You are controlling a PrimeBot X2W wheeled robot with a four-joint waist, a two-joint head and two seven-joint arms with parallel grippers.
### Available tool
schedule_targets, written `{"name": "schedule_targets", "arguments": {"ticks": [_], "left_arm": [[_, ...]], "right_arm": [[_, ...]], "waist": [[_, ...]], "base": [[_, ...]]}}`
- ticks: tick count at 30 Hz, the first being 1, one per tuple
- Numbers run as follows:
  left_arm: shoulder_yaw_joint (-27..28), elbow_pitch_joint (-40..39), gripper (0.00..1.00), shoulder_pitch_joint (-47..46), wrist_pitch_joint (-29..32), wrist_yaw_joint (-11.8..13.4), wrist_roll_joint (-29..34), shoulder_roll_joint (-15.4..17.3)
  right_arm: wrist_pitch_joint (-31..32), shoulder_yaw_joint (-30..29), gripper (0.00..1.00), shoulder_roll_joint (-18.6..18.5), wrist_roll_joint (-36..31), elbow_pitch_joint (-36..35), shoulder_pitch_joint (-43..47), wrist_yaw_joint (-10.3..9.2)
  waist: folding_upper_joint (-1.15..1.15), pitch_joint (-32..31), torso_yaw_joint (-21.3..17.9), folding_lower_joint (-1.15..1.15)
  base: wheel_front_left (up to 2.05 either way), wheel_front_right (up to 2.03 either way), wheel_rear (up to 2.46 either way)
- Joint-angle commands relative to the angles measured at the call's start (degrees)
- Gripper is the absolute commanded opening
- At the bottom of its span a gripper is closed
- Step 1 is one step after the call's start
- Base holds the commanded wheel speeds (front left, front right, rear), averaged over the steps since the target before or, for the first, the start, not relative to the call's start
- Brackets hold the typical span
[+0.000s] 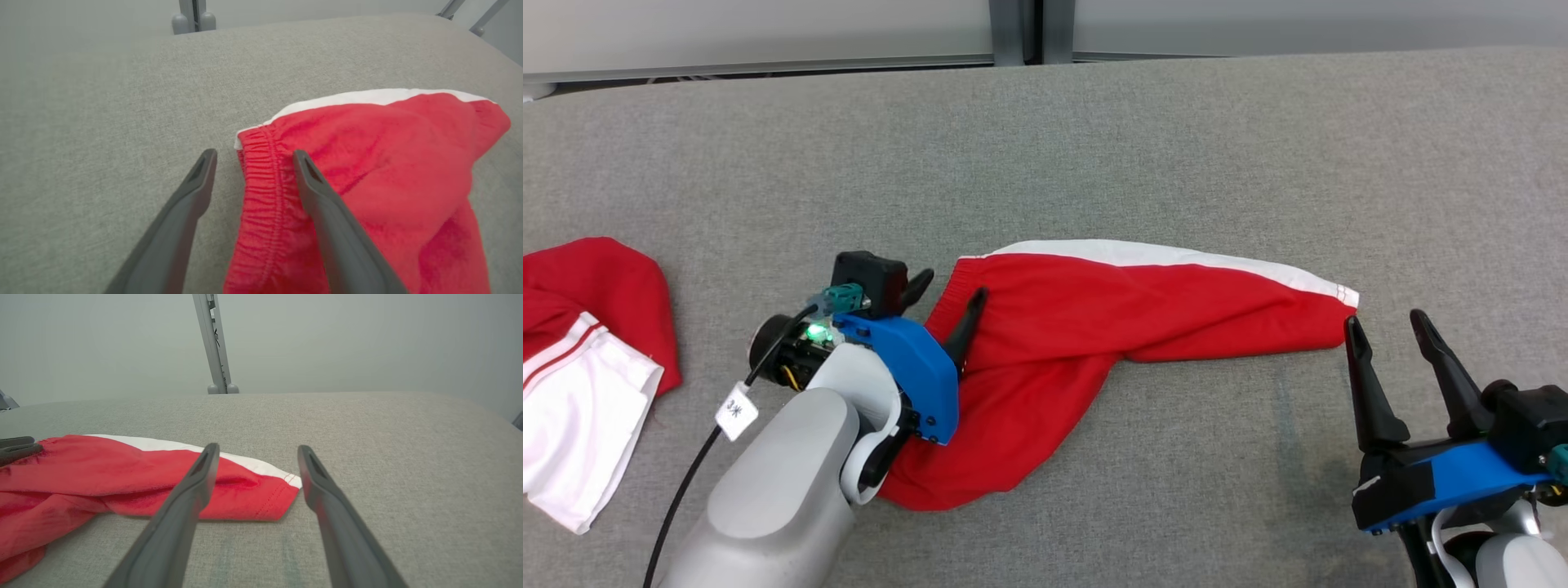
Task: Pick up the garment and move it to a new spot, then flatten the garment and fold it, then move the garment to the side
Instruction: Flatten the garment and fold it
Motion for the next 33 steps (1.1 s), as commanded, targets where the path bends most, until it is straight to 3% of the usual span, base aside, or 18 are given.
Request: {"name": "schedule_targets", "arguments": {"ticks": [1,5,7,13,20,27,32,33], "left_arm": [[-0.39,1.62,1.0,-1.52,1.17,-0.51,-0.83,-0.35],[-0.98,4.83,0.96,-2.49,3.36,-1.68,-3.61,-1.1],[-1.46,5.46,0.0,-3.25,2.76,-2.06,-4.07,-1.0],[-2.74,5.11,0.0,-4.35,-1.26,-2.36,-3.2,0.07],[-5.06,-2.49,0.0,1.41,-2.94,-0.89,-0.65,3.15],[-7.07,-14.06,0.0,15.79,1.72,3.93,-2.6,8.1],[-6.75,-17.46,0.0,20.8,1.21,6.78,-3.42,9.0],[-6.46,-17.91,0.31,21.02,0.26,7.3,-3.07,8.87]], "right_arm": [[-0.57,-0.12,1.0,0.02,0.29,0.31,-0.83,0.0],[-0.92,-0.22,1.0,0.14,0.45,0.68,-1.23,0.0],[-1.18,-0.32,1.0,0.17,0.42,0.75,-1.45,0.0],[-1.69,-1.06,1.0,0.32,0.56,1.09,-1.22,0.0],[-1.65,-1.28,1.0,0.37,0.4,1.77,-0.17,0.0],[-1.64,-1.86,1.0,0.51,0.67,1.59,1.17,0.0],[-1.15,-2.11,1.0,0.55,0.12,1.15,1.5,0.0],[-1.08,-2.06,1.0,0.55,-0.02,1.08,1.44,0.0]], "waist": [[-0.01,0.15,-0.21,-0.01],[-0.01,0.65,-0.54,-0.01],[-0.01,0.83,-0.63,-0.01],[-0.01,0.69,-0.41,-0.01],[-0.01,-1.32,-0.06,-0.01],[-0.01,-3.26,0.6,-0.01],[-0.01,-3.8,1.28,-0.01],[-0.01,-3.92,1.35,-0.01]], "base": [[0.0,0.0,0.0],[0.0,0.0,0.0],[0.0,0.0,0.0],[0.0,0.0,0.0],[0.0,0.0,0.0],[0.0,0.0,0.0],[0.0,0.0,0.0],[0.0,0.0,0.0]]}}
